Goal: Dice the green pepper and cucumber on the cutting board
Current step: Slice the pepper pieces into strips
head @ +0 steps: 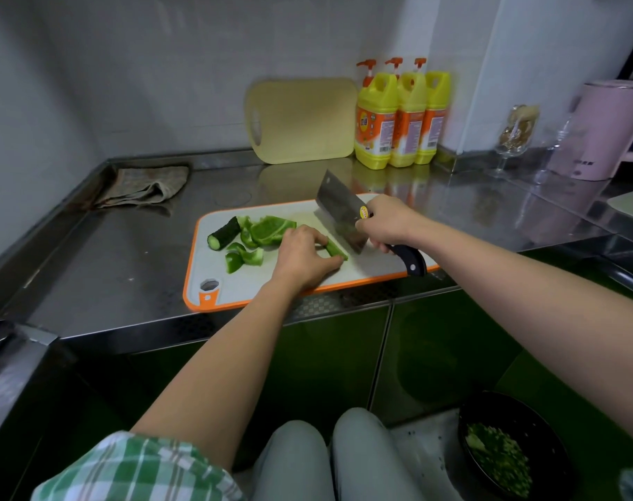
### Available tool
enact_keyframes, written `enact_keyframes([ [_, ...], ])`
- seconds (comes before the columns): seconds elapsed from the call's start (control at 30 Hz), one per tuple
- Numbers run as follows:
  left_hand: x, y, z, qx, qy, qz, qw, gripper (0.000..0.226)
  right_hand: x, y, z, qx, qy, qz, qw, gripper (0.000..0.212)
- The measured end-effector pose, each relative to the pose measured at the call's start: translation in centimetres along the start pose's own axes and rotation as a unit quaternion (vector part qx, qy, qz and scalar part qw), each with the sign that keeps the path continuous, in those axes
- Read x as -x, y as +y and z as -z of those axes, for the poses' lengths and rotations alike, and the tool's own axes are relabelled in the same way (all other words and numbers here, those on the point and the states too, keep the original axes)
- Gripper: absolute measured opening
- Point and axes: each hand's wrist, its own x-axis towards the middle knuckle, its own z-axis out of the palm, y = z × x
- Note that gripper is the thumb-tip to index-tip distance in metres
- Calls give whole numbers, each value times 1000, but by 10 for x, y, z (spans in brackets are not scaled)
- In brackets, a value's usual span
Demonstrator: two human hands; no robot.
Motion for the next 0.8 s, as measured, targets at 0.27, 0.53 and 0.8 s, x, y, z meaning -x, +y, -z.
enact_keyframes([
  [0.27,1,0,0,-3,9,-5,1000,35,20,-3,3,41,-57,5,998,18],
  [0.53,-1,0,0,-10,7,-6,1000,37,24,-7,5,36,-58,11,998,19],
  [0.8,0,1,0,-17,9,-8,1000,41,27,-9,0,78,-62,5,995,21],
])
